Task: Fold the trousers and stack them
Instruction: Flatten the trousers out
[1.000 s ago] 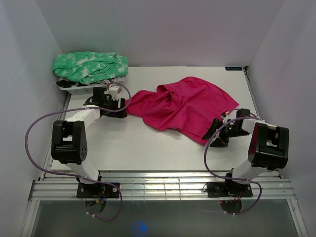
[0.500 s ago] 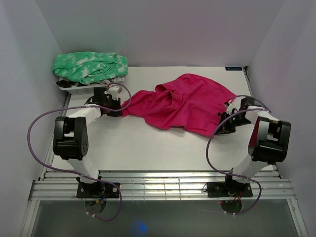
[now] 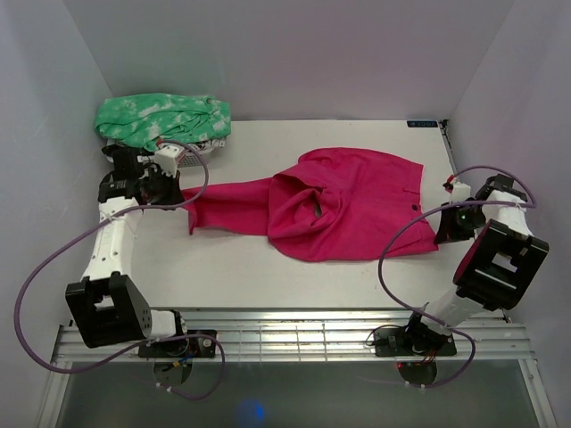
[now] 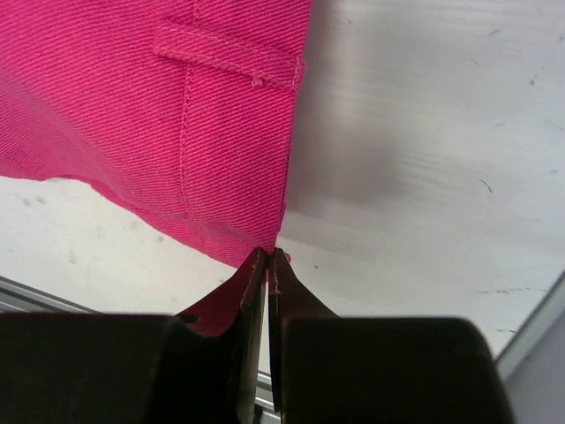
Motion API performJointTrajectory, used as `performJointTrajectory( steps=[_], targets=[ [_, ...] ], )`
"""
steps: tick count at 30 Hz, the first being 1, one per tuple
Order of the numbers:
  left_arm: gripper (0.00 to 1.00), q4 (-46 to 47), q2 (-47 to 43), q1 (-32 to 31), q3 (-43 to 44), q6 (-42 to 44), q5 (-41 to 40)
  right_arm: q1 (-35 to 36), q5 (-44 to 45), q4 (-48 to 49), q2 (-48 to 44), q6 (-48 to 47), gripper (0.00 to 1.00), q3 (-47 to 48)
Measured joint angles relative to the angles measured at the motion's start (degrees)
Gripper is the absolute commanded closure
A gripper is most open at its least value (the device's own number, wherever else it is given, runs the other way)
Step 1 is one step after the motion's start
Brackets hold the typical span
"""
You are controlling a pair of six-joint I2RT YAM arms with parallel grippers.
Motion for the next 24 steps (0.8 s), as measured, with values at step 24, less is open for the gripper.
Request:
performJointTrajectory(
  steps=[24],
  targets=[
    [0.85, -9.9, 37.7, 18.9, 26.0, 13.0, 1.0, -6.5, 6.8, -3.4, 7.0, -13.2, 0.92, 3.5]
  ],
)
